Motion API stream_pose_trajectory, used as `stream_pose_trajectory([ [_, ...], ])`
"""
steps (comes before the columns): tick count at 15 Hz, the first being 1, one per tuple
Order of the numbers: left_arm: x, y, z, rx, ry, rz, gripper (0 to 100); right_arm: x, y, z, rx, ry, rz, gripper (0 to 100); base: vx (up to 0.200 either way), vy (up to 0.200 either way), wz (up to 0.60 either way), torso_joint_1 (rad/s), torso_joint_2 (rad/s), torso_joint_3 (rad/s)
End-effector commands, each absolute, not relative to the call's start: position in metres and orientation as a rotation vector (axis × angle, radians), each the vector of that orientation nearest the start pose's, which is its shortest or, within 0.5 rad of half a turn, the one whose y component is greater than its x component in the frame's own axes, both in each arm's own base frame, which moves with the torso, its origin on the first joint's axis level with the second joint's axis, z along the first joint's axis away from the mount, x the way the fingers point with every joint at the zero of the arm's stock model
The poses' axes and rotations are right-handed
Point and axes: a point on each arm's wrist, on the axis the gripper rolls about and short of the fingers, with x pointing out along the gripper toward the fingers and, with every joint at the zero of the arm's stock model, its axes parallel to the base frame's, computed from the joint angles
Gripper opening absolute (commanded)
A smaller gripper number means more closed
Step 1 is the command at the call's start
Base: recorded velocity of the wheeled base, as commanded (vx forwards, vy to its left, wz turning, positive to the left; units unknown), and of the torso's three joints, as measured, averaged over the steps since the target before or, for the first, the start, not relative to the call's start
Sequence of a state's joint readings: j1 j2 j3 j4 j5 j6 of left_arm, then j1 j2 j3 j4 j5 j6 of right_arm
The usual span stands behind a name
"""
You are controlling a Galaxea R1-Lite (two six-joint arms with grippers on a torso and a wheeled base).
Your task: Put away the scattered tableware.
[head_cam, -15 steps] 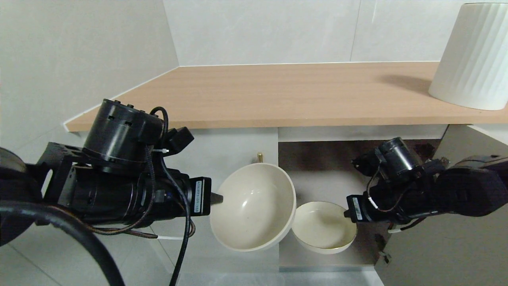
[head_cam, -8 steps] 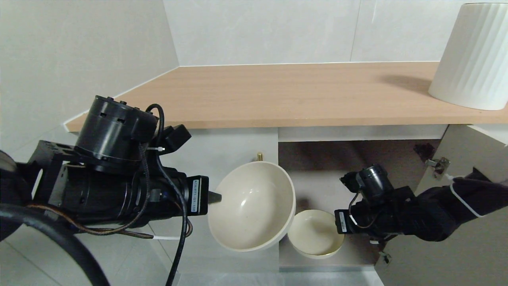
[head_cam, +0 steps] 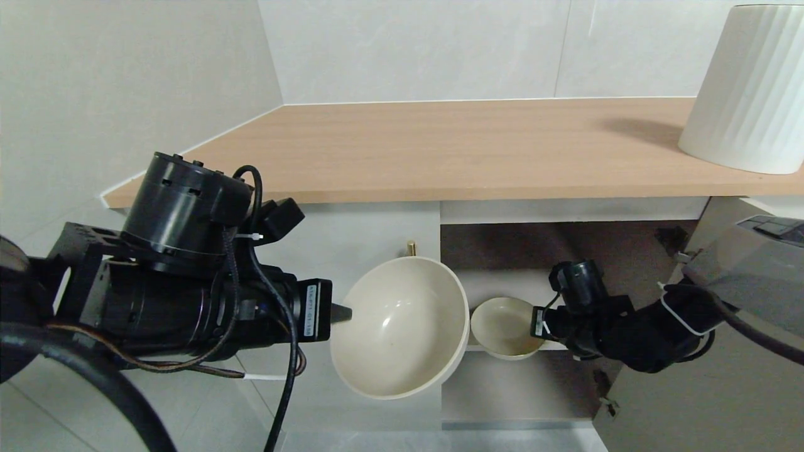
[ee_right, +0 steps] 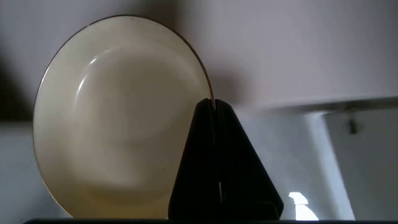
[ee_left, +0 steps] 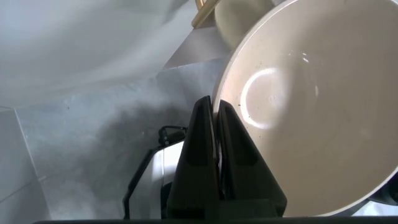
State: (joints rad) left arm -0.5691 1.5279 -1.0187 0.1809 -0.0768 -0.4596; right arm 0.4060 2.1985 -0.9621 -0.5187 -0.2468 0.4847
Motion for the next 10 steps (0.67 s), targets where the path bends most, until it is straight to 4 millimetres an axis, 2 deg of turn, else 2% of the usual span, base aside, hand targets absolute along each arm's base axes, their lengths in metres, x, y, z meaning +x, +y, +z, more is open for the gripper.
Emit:
stream_pose_trajectory([
  [1, 0.215, -0.14, 0.214, -0.255, 0.808, -0.448, 0, 0.367, 0.14, 0.017, 0.241, 0.702, -0.08, 0, 0.0, 0.0, 0.0, 0.0, 0.0, 0.0],
  [5, 0.216, -0.14, 0.214, -0.254, 0.811, -0.447, 0, 0.378, 0.132, 0.004, 0.23, 0.694, -0.151, 0, 0.0, 0.0, 0.0, 0.0, 0.0, 0.0],
  [10, 0.216, -0.14, 0.213, -0.254, 0.811, -0.447, 0, 0.393, 0.129, 0.0, 0.241, 0.654, -0.187, 0, 0.0, 0.0, 0.0, 0.0, 0.0, 0.0],
])
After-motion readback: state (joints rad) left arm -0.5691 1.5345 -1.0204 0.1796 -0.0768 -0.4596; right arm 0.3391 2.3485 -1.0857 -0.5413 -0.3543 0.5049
